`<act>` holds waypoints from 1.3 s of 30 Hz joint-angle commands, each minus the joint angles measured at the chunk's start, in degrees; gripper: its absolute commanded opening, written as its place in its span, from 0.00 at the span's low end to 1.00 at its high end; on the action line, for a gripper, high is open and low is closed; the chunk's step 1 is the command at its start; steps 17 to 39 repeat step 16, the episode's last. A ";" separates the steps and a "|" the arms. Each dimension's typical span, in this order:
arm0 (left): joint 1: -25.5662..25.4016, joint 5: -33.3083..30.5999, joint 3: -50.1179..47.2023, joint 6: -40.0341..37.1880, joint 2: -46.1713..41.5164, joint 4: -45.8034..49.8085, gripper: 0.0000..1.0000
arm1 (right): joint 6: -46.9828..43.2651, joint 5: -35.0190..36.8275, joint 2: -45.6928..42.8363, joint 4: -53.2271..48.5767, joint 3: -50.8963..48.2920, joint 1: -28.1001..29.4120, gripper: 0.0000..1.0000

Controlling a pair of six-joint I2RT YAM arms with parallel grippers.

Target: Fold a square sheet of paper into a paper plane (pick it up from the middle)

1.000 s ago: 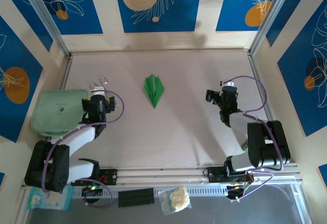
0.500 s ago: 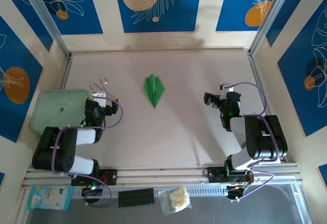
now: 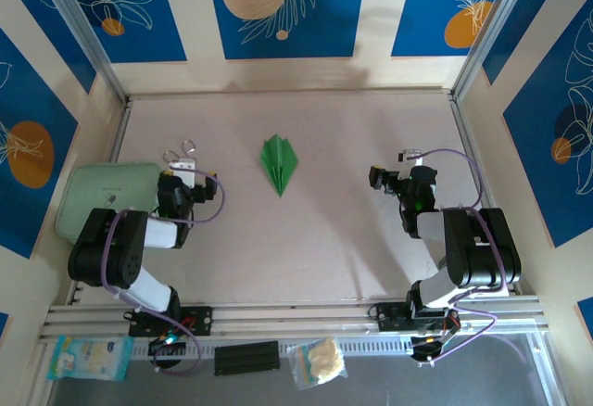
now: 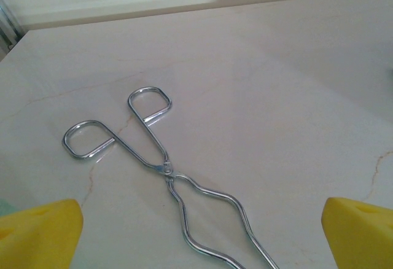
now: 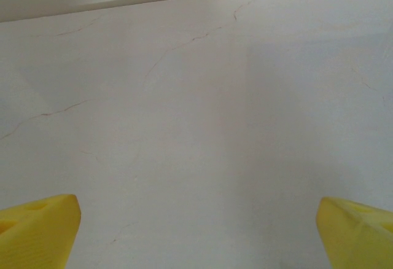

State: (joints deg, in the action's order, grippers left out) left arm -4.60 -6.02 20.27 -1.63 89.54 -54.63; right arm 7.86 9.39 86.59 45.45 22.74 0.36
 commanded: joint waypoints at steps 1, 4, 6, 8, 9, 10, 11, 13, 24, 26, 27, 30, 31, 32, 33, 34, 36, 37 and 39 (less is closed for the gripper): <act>0.55 -0.13 0.60 -0.14 0.02 -0.30 0.99 | -1.00 -0.50 0.69 1.42 0.66 0.19 0.99; 0.56 -0.22 0.97 -0.04 0.20 0.21 0.99 | -1.00 -0.42 0.69 1.46 0.70 0.23 0.99; 0.56 -0.22 1.08 -0.13 0.28 0.40 0.99 | -0.99 -0.47 0.69 1.45 0.81 0.20 0.99; 0.56 -0.22 1.16 -0.13 0.28 0.57 0.99 | -0.96 -0.42 0.69 1.34 0.75 0.21 0.99; 0.56 -0.22 1.33 -0.09 0.29 0.76 0.99 | -0.97 -0.42 0.69 1.35 0.78 0.27 0.99; 0.55 -0.15 1.50 -0.04 0.37 0.99 0.99 | -1.00 -0.41 0.69 1.31 0.80 0.26 0.99; 0.56 -0.13 1.61 -0.04 0.44 1.22 1.00 | -0.96 -0.35 0.69 1.34 0.74 0.24 0.99; 0.56 -0.13 1.54 -0.04 0.30 1.12 0.99 | -0.98 -0.33 0.69 1.36 0.77 0.25 0.99; 0.57 -0.13 1.18 -0.11 0.25 0.58 0.99 | -0.95 -0.31 0.69 1.35 0.81 0.26 0.99; 0.57 -0.13 1.18 -0.11 0.25 0.58 0.99 | -0.95 -0.31 0.69 1.35 0.81 0.26 0.99; 0.57 -0.13 1.18 -0.11 0.25 0.58 0.99 | -0.95 -0.31 0.69 1.35 0.81 0.26 0.99; 0.57 -0.13 1.18 -0.11 0.25 0.58 0.99 | -0.95 -0.31 0.69 1.35 0.81 0.26 0.99; 0.57 -0.13 1.18 -0.11 0.25 0.58 0.99 | -0.95 -0.31 0.69 1.35 0.81 0.26 0.99; 0.57 -0.13 1.18 -0.11 0.25 0.58 0.99 | -0.95 -0.31 0.69 1.35 0.81 0.26 0.99; 0.57 -0.13 1.18 -0.11 0.25 0.58 0.99 | -0.95 -0.31 0.69 1.35 0.81 0.26 0.99; 0.57 -0.13 1.18 -0.11 0.25 0.58 0.99 | -0.95 -0.31 0.69 1.35 0.81 0.26 0.99; 0.57 -0.13 1.18 -0.11 0.25 0.58 0.99 | -0.95 -0.31 0.69 1.35 0.81 0.26 0.99; 0.57 -0.13 1.18 -0.11 0.25 0.58 0.99 | -0.95 -0.31 0.69 1.35 0.81 0.26 0.99; 0.57 -0.13 1.18 -0.11 0.25 0.58 0.99 | -0.95 -0.31 0.69 1.35 0.81 0.26 0.99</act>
